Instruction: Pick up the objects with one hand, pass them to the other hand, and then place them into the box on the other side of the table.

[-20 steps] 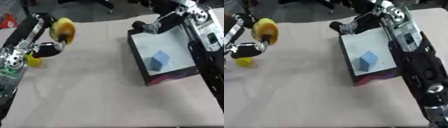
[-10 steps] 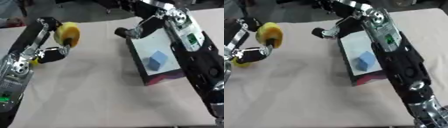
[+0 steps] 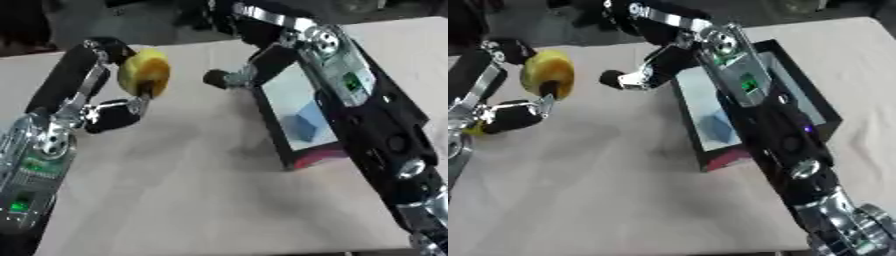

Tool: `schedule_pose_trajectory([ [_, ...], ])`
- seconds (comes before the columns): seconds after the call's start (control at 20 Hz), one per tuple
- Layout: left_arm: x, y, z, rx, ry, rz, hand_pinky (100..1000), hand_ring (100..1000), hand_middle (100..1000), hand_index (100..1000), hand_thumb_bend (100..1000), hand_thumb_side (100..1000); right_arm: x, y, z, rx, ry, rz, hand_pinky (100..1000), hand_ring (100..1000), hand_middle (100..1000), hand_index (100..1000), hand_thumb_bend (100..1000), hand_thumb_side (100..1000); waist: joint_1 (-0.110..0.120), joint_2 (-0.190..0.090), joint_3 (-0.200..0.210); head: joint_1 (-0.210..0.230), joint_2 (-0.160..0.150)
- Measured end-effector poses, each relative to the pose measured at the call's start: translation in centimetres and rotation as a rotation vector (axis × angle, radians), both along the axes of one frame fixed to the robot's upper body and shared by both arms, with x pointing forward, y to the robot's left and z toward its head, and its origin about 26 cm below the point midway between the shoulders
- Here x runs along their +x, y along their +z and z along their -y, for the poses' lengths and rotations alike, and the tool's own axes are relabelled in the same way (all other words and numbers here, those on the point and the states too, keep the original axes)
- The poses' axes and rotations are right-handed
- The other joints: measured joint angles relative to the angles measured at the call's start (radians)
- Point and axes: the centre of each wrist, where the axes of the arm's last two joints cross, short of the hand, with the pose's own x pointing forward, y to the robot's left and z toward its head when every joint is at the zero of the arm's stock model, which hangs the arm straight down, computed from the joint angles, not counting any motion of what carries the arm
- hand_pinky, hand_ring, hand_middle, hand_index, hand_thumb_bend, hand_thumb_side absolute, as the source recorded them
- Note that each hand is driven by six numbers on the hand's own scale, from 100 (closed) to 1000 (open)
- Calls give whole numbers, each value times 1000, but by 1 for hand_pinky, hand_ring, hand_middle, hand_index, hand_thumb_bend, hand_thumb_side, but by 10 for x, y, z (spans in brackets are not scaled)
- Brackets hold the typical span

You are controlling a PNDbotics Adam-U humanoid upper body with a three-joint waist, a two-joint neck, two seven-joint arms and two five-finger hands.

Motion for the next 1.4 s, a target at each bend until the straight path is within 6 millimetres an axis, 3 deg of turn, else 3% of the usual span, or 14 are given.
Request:
schedule_pose_trajectory([
  [0.65, -7, -1, 21, -21, -43, 15, 756, 598, 502, 595, 100, 100, 10, -15, -16, -50, -42, 29, 1000, 1000, 767, 1000, 326, 100, 0, 0, 0, -4, -1],
  [1.0, -9, 0, 26, -44, -41, 19, 754, 593, 499, 596, 100, 100, 14, -20, -19, -49, -75, 36, 1000, 1000, 632, 997, 274, 100, -1, 0, 1, -8, -1],
  [1.4, -10, 0, 28, -67, -50, 16, 755, 593, 504, 603, 100, 100, 15, -22, -21, -4, -106, -6, 958, 1000, 455, 880, 140, 100, -1, 0, 2, -21, 0],
])
